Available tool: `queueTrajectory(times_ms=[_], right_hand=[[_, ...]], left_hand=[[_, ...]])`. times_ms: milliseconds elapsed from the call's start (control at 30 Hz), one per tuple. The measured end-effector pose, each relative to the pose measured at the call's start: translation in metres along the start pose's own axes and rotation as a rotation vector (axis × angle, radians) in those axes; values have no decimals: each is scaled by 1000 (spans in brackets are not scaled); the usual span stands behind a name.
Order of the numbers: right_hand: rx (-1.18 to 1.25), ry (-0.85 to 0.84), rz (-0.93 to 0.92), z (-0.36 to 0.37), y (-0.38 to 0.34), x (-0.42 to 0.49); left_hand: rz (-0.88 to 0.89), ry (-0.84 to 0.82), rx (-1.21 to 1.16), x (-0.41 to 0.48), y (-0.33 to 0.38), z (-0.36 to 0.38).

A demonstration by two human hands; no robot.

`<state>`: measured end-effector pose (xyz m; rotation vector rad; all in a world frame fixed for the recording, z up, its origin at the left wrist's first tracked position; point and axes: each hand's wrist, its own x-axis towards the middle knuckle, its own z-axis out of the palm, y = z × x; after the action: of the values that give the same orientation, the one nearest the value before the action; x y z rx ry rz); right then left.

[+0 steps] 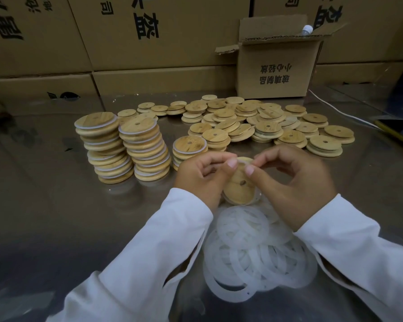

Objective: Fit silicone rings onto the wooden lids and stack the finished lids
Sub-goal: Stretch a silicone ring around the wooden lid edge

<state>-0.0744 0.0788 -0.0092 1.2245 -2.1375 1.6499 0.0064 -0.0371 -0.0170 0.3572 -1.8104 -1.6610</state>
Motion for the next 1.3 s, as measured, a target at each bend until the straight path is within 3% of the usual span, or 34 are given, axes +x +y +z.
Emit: queueTrajectory(times_ms=[133, 433, 667, 1300], right_hand=[[-87, 6, -64, 0, 2, -1], [-95, -16, 29, -7, -1, 5], [-7, -47, 124, -10, -1, 11], [112, -93, 98, -18, -8, 16]], left_hand=[[9, 0, 26, 0, -1, 0], [5, -110, 70, -3, 1, 3], [-106, -87, -38, -2, 5, 4], [-56, -68, -160, 3, 9, -5]])
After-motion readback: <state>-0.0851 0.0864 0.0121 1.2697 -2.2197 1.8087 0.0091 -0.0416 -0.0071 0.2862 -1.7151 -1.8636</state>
